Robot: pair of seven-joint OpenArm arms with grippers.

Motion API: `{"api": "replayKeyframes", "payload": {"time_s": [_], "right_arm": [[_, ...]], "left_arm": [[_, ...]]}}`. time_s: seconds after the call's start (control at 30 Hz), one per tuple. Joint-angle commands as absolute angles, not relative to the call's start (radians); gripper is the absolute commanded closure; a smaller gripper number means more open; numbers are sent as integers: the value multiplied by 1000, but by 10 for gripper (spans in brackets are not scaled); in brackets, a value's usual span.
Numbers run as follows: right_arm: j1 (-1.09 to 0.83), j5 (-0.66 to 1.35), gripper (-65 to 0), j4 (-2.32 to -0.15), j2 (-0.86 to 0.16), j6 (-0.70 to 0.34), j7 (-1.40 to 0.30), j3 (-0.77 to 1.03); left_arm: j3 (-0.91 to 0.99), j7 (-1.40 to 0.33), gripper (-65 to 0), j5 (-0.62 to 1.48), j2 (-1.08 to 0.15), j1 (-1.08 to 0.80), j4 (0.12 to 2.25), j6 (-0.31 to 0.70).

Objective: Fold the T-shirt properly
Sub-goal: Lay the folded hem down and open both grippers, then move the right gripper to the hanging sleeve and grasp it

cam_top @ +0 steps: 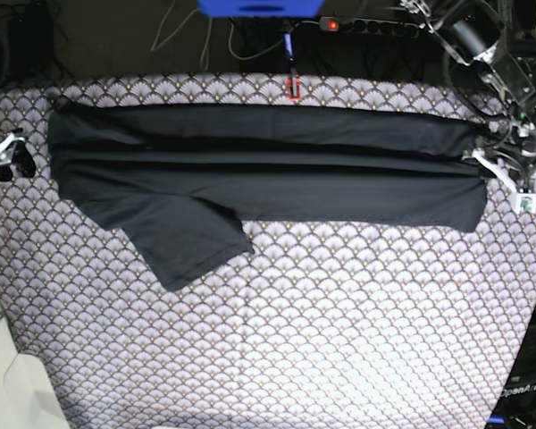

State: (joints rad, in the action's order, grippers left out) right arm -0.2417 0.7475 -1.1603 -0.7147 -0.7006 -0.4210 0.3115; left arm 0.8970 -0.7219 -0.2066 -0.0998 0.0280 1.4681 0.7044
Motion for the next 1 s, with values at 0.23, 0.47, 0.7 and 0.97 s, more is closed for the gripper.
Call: {"api": "replayKeyframes", "payload": {"time_s": [0.23,0.47,0.7,0.97], "right_arm": [[-176,762,-385,-1323,-746,-698,-476,265],[47,760,-385,-1362,-745,-698,-595,53],[268,760,-385,-1250,-680,-698,-648,-150],[455,760,-385,-1059,-625,-698,-633,-344]], "left_arm": [[901,-708,-327,-205,-114,64,1494,698],[903,-710,-327,-205,-90,62,1572,698],[903,-710,-328,-205,-90,53,1586,698],[903,-710,-328,-208,-90,27,1592,698]]}}
